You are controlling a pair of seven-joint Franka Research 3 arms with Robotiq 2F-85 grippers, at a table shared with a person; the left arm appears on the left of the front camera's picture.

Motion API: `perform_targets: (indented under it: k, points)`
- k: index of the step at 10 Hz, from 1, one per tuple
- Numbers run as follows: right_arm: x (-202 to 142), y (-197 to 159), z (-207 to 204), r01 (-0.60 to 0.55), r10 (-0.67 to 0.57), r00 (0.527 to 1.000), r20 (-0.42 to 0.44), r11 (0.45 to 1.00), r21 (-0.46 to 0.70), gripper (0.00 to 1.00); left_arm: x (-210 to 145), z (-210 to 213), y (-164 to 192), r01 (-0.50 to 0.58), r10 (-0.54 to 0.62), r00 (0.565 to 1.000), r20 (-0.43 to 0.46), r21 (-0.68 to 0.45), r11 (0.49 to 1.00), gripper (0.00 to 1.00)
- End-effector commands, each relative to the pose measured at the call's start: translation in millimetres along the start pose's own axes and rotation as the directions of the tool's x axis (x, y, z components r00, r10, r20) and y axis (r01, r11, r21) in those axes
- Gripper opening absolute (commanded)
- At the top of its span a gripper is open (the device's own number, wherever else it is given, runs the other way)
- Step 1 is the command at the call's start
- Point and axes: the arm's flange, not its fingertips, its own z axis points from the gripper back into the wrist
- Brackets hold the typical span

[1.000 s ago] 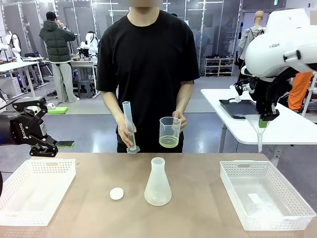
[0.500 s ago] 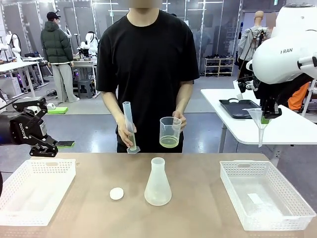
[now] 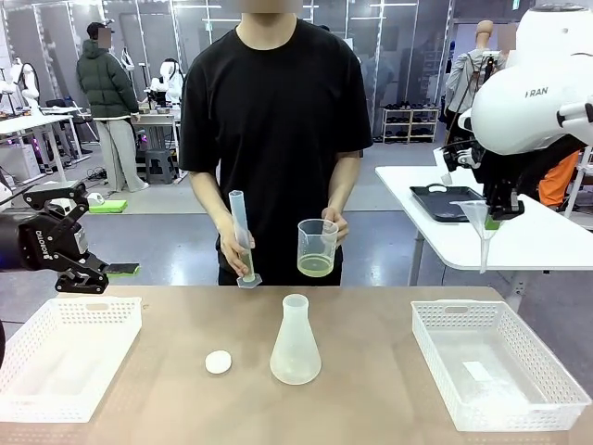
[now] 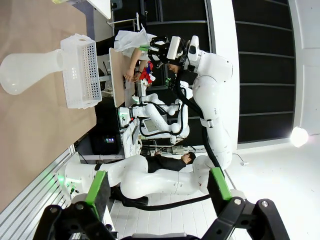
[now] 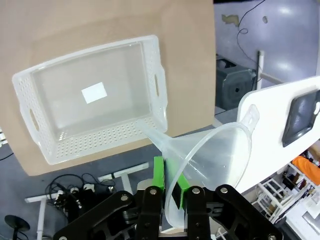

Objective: Prepare the solutions needed for the experiment.
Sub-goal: Pick up the Plastic Funnel and insert it into the Big flask.

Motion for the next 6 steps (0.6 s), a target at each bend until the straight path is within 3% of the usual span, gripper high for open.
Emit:
perform_targets:
  k: [1, 4, 6]
  points:
    - [36, 0, 16, -0.155, 0.162, 0.986, 0.043, 0.979, -0.131, 0.06, -1, -1, -1, 0.0, 0.0, 1.0, -0.007, -0.01, 1.0, 1.0]
    - [126, 13, 50, -0.392, 0.446, 0.887, 0.116, 0.863, -0.319, 0.06, -1, -1, -1, 0.0, 0.0, 1.0, -0.007, -0.01, 1.0, 1.0]
    - [178, 30, 67, -0.515, 0.61, 0.779, 0.144, 0.754, -0.407, 0.06, -1, -1, -1, 0.0, 0.0, 1.0, -0.007, -0.01, 1.0, 1.0]
